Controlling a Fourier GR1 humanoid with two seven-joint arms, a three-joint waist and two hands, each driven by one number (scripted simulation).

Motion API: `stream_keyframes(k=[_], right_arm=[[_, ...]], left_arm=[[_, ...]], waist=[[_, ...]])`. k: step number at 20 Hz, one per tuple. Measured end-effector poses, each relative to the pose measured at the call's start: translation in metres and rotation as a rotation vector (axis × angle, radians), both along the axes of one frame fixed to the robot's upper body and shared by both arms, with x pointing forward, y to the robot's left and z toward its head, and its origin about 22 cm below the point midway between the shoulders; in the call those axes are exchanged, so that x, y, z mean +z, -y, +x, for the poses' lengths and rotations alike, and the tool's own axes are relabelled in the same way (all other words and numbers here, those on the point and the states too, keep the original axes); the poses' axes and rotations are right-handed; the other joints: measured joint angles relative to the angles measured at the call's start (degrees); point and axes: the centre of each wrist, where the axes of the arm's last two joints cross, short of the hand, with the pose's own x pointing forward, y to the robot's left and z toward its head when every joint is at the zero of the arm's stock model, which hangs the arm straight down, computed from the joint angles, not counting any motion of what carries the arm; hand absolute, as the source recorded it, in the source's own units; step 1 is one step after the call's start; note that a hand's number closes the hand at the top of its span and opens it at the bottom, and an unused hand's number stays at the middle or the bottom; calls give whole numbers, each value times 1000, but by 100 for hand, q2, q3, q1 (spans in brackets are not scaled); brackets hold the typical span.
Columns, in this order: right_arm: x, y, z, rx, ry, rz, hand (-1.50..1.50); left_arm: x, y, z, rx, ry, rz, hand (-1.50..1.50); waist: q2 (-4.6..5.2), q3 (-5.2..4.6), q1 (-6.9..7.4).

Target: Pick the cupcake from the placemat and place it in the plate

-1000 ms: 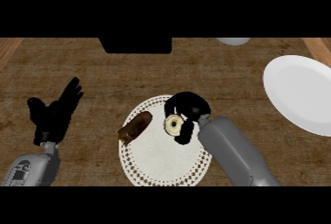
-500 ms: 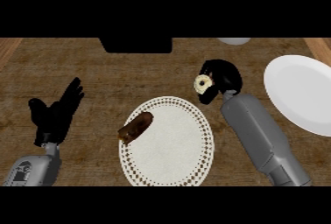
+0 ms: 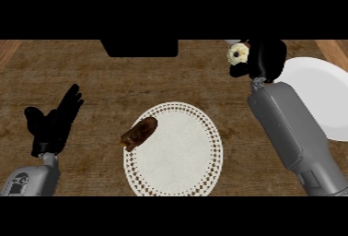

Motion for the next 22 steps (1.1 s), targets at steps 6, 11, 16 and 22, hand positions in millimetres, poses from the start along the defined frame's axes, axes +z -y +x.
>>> stream_keyframes(k=[6, 11, 16, 22], right_arm=[[15, 48, -6, -154, 85, 96, 150], [13, 95, -16, -238, 112, 145, 150], [-4, 155, -33, -308, 108, 158, 150], [-23, 213, -40, -345, 5, 145, 150]], left_arm=[[3, 3, 1, 0, -1, -3, 0], [6, 4, 4, -9, 6, -8, 0], [6, 0, 6, -13, 4, -11, 0], [4, 9, 8, -24, 3, -1, 0]], waist=[[6, 5, -4], [18, 7, 14], [26, 7, 21], [50, 11, 84]])
